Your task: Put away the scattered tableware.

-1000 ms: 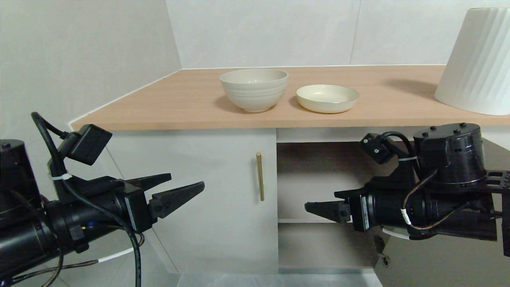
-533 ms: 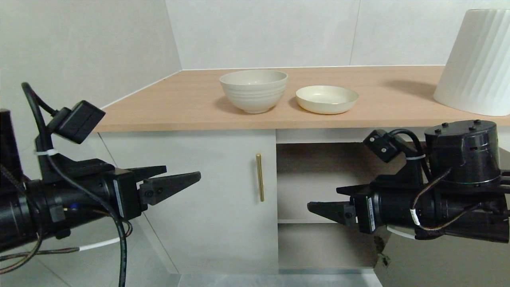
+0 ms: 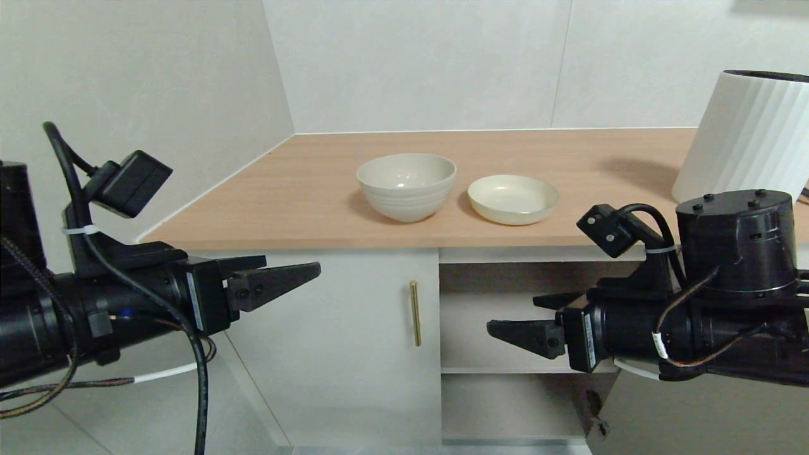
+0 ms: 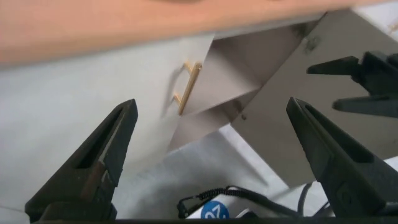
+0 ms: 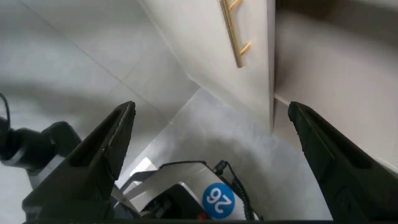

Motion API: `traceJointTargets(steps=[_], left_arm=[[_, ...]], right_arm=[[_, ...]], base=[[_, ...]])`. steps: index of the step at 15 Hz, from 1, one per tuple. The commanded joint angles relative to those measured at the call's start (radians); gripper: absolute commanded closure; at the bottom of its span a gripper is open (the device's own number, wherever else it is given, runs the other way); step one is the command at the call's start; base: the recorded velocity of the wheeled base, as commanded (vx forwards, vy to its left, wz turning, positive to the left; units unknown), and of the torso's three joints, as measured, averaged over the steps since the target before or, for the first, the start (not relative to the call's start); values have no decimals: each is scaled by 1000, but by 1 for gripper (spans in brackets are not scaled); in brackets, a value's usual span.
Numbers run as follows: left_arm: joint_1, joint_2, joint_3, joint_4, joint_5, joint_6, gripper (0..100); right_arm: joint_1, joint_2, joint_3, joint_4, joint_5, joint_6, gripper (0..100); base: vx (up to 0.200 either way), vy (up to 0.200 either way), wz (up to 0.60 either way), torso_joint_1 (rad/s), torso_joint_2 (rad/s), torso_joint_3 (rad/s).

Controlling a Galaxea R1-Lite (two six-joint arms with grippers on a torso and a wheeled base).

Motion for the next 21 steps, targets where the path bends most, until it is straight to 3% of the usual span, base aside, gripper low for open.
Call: traceJointTargets(steps=[1,7,8,9,10,12,15,17,20,21], left_arm=[[-1,2,0,0,0,0,0],[1,45,-13,-3,-3,-3,0],[7,80,-30,-2,-3,-20,0],[7,100,-41,-3,-5,-45,0],[12,151,-76,-2,-8,-117,0],[24,212,-116,-2,-8,-190,0],[35,241,-139,-2,-8,-244,0],[35,266,-164,-2,-6,-308,0],[27,317,-231,0,9,-440,0],[25,324,-237,0,12,-451,0]], right_arm=[[2,1,2,-1,0,-10,0],[-1,4,8,-4,2,-24,0],[-4,8,8,-4,2,-24,0],[-6,13,8,-4,2,-22,0],[-24,24,7,-6,5,-22,0],[-36,50,2,-12,3,-24,0],[-52,91,-16,-53,-6,-22,0],[-67,117,-114,65,-63,-1,0],[-78,171,-320,292,-192,177,0],[-84,185,-337,300,-216,193,0]], base=[[0,0,0,168,-461,-305],[0,0,0,181,-474,-286],[0,0,0,203,-491,-290],[0,0,0,212,-491,-276],[0,0,0,212,-491,-290],[0,0,0,163,-383,-222],[0,0,0,37,-75,-50],[0,0,0,0,0,0],[0,0,0,0,0,0],[0,0,0,0,0,0]])
